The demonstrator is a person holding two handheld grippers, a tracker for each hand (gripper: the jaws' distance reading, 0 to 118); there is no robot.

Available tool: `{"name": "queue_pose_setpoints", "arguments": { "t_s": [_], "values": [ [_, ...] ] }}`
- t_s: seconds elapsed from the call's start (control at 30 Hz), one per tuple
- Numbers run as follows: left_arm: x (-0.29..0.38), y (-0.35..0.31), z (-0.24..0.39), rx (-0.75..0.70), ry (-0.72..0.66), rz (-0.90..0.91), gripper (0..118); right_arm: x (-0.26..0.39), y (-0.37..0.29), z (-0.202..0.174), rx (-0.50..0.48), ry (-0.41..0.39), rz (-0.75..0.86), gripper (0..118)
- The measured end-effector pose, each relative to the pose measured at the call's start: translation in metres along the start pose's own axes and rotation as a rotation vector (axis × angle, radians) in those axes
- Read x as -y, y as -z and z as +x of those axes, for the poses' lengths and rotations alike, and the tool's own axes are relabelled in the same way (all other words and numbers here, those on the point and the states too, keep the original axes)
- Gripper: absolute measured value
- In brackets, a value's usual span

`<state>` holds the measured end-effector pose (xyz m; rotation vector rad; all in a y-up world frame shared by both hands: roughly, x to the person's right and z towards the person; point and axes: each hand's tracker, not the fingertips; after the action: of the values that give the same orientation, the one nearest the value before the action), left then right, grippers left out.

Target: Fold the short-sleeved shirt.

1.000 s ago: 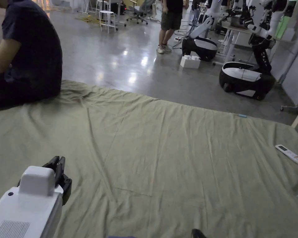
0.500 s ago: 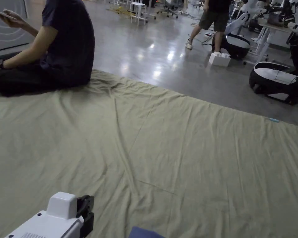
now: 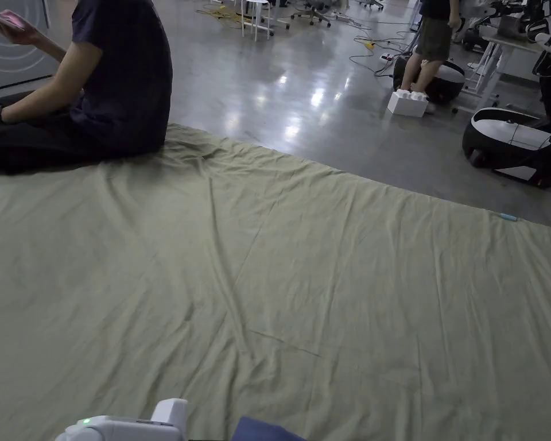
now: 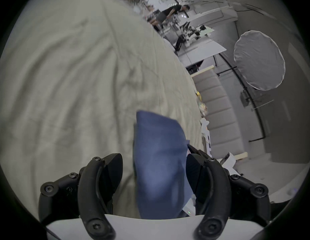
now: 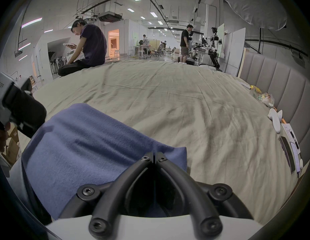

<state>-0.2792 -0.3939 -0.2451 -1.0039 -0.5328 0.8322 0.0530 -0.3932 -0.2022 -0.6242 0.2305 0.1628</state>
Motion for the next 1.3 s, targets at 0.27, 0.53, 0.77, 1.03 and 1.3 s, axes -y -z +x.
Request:
{"name": "queue_pose_setpoints", "arguments": {
  "t_s": [0.27,0.53,0.77,1.03,1.3],
  "values": [
    [-0.005,0.049,-0.006,0.133,-0.056,-0.116,56,0.002,0.0,0.001,-0.004,-0.002,0.007,3],
    [0.006,0.042,-0.014,0.157,-0.089,-0.081,28,0.001,0.0,0.002,-0.016,-0.017,0.011,3],
    [-0.006,0.019,0.002,0.179,-0.074,-0.057,22,-0.013,-0.006,0.0,-0.009,-0.044,0.041,3],
    [-0.044,-0.06,-0.011,0.126,-0.055,0.026,22,-0.07,-0.011,0.022,0.051,-0.013,0.146,3],
    [-0.1,-0.166,-0.029,-0.084,-0.007,0.101,22,-0.141,-0.028,0.061,0.112,0.047,0.3,3]
  ]
}}
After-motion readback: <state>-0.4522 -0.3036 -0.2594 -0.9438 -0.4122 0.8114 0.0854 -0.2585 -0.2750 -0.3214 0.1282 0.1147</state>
